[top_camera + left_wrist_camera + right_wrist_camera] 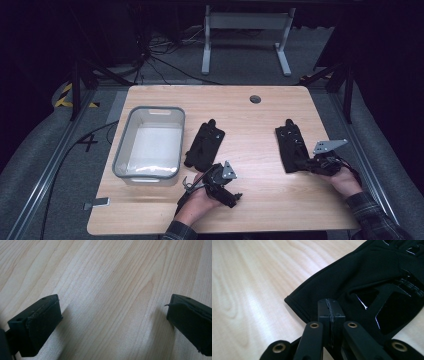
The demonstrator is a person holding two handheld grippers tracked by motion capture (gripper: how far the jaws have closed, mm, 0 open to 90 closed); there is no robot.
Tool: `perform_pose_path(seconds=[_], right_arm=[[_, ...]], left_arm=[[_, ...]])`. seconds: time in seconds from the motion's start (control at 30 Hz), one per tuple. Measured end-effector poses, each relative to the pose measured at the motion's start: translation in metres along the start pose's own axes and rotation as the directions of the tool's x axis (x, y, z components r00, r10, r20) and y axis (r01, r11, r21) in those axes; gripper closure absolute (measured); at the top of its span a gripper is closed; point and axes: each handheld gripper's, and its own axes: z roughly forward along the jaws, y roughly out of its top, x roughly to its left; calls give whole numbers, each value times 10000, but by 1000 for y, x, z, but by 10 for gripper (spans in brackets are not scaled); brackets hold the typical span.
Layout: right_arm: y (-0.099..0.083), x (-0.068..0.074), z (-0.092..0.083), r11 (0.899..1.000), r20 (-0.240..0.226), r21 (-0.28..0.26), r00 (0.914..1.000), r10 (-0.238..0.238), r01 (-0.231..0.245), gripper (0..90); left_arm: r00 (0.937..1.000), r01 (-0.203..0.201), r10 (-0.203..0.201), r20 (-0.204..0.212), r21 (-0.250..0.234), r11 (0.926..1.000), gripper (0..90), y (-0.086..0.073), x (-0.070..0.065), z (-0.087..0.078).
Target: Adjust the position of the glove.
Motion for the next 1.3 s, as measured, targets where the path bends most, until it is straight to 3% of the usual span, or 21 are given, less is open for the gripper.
perform_pose_path(seconds=[0.53,1.3], right_arm=[[-18,34,-15,9991,-817,170,9959,-377,392,900],[-35,74,-28,9964,-1561,213,9847,-778,821,900]], left_arm=[[10000,2,-2,2,-6,10000,0,0,0,0],[10000,1,-1,0,-3,10000,0,0,0,0]])
